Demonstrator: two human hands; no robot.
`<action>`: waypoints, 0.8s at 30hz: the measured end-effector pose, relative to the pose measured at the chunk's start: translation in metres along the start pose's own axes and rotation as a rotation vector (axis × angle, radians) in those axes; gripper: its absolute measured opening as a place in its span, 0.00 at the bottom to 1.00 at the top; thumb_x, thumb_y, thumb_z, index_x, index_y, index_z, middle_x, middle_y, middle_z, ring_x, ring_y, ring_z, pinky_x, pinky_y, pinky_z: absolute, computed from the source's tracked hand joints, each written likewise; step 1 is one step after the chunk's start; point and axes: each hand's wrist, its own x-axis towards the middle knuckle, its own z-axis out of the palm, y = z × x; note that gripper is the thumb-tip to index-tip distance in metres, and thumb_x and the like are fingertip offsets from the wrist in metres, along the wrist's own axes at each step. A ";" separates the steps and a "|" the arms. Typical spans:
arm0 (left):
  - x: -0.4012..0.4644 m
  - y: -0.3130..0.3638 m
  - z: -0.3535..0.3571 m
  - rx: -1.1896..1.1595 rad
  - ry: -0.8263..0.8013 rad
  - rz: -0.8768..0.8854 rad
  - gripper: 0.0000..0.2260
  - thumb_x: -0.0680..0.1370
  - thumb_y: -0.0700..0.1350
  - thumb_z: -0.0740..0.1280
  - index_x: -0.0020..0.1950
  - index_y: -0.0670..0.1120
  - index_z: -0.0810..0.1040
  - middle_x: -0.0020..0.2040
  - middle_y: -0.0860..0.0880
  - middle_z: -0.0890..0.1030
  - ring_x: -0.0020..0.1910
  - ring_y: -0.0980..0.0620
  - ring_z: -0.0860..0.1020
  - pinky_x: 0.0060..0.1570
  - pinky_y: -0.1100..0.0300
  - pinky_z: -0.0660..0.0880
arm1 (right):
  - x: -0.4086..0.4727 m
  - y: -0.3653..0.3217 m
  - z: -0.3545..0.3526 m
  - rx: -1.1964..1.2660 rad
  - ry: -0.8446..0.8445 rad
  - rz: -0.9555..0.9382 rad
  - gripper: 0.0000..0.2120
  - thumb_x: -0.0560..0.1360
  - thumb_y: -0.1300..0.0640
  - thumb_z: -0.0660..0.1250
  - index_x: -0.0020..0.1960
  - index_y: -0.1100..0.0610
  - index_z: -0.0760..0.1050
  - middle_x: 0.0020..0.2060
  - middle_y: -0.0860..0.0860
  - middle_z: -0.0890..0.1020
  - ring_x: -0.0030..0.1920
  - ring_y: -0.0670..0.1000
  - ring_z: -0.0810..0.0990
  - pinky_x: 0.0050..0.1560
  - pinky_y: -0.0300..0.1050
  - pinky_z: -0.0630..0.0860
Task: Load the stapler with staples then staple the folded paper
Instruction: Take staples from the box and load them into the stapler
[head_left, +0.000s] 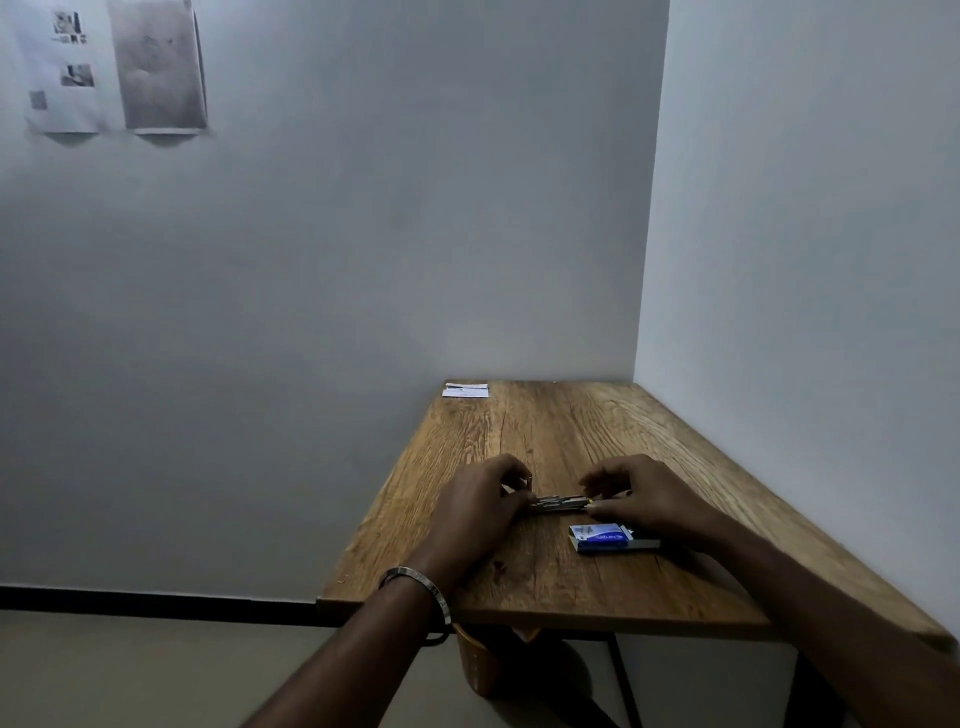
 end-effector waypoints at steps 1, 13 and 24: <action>0.000 0.000 0.000 -0.004 0.007 0.007 0.11 0.76 0.49 0.71 0.59 0.54 0.79 0.54 0.56 0.83 0.49 0.62 0.79 0.51 0.59 0.80 | 0.000 -0.003 0.002 0.002 0.030 -0.029 0.16 0.72 0.57 0.76 0.59 0.50 0.80 0.50 0.42 0.84 0.51 0.39 0.82 0.42 0.30 0.75; -0.001 -0.002 -0.002 0.027 0.002 0.018 0.08 0.77 0.45 0.70 0.55 0.49 0.83 0.50 0.52 0.84 0.47 0.58 0.80 0.50 0.61 0.80 | 0.014 -0.045 0.028 -0.049 0.084 -0.279 0.11 0.73 0.60 0.74 0.55 0.53 0.84 0.49 0.46 0.87 0.45 0.36 0.83 0.47 0.28 0.77; 0.000 -0.001 -0.003 -0.024 -0.020 -0.062 0.05 0.75 0.49 0.73 0.48 0.51 0.86 0.44 0.55 0.84 0.44 0.60 0.79 0.46 0.62 0.79 | 0.012 -0.028 0.014 -0.033 0.033 -0.122 0.04 0.69 0.57 0.78 0.44 0.50 0.86 0.37 0.44 0.87 0.39 0.40 0.85 0.39 0.35 0.80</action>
